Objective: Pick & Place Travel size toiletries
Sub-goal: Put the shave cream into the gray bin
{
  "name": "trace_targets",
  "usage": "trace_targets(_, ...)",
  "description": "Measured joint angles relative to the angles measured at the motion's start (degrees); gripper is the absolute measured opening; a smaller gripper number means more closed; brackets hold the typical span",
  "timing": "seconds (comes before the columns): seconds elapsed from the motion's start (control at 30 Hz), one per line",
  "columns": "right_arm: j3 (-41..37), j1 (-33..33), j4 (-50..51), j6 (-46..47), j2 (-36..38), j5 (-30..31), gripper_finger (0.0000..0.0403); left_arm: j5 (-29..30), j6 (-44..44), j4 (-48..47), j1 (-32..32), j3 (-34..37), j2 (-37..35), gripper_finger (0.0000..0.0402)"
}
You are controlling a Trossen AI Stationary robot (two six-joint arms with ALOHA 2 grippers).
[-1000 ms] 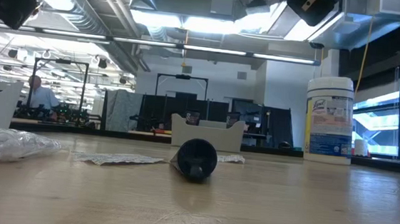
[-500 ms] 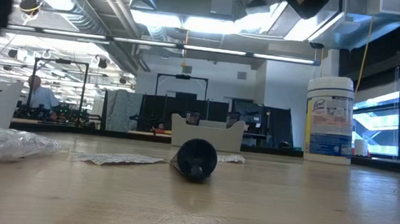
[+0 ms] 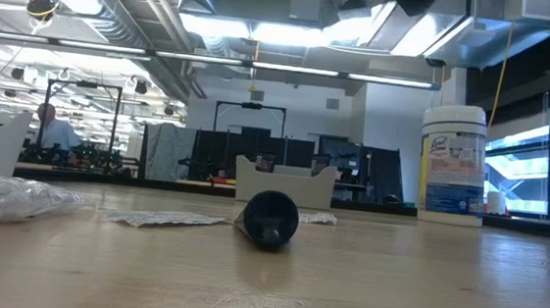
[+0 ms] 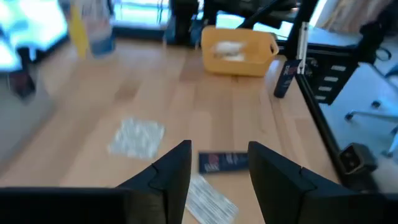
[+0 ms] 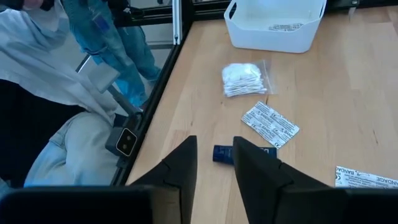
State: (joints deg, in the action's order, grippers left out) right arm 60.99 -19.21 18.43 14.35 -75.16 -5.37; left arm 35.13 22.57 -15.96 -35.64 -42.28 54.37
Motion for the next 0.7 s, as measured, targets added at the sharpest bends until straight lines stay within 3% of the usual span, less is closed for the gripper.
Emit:
trace_targets(0.23, 0.0, 0.0, 0.0, 0.2, 0.0, 0.0, 0.0114, -9.7, -19.8, 3.5, 6.4, 0.0, 4.3, 0.0154)
trace_targets(0.47, 0.0, 0.0, 0.0, 0.2, 0.0, 0.0, 0.0104, -17.7, -31.3, 8.2, 11.8, 0.0, 11.5, 0.0147)
trace_targets(0.7, 0.0, 0.0, 0.2, 0.3, 0.0, 0.0, 0.0089, -20.1, -36.9, 13.3, 14.5, 0.0, 18.0, 0.0144)
